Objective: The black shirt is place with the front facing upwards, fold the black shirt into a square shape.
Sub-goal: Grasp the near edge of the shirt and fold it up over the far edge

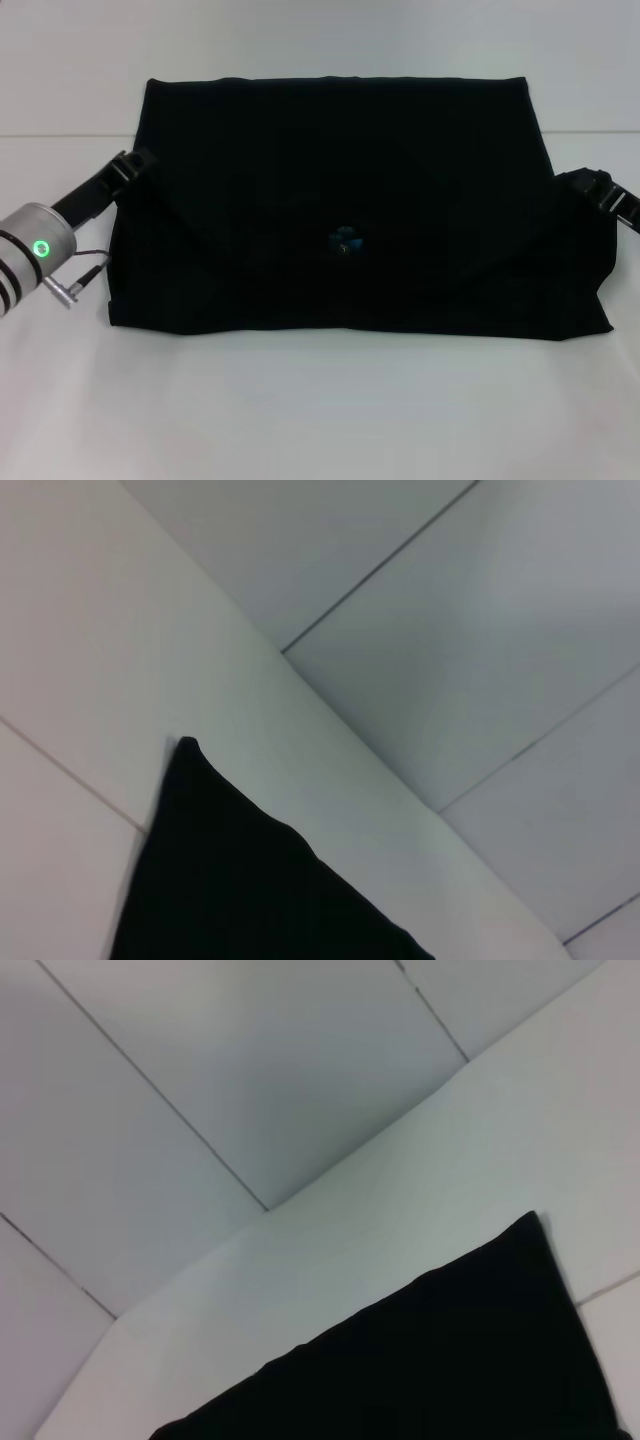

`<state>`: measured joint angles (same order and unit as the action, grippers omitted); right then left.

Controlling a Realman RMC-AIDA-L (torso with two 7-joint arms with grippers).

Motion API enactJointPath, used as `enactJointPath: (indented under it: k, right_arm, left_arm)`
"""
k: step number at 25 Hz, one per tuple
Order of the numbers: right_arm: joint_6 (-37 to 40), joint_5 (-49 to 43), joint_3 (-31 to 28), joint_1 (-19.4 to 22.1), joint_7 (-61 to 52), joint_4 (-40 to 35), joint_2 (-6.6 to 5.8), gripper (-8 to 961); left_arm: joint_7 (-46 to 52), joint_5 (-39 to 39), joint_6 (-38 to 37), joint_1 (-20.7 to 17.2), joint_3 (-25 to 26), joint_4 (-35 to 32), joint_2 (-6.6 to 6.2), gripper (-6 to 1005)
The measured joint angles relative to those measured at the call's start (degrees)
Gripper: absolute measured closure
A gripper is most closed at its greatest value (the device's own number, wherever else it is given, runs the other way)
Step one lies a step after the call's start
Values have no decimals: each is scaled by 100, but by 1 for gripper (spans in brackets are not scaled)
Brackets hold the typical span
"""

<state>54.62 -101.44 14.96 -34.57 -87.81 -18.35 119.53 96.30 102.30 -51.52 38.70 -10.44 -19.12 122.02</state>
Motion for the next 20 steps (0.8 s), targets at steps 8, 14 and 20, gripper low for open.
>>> enactJointPath:
  k: [8, 14, 20]
  right_arm:
    - [197, -7, 76, 165, 10, -43, -21, 818]
    - [288, 8, 76, 306, -31, -54, -72, 576]
    - [265, -40, 326, 350, -93, -55, -125, 335]
  left_arm:
    - [-78, -19, -53, -3, -14, -11, 40, 775]
    - [-67, -15, -42, -118, -5, -64, 22, 537]
    - [-67, -17, -24, -277, 25, -66, 17, 333]
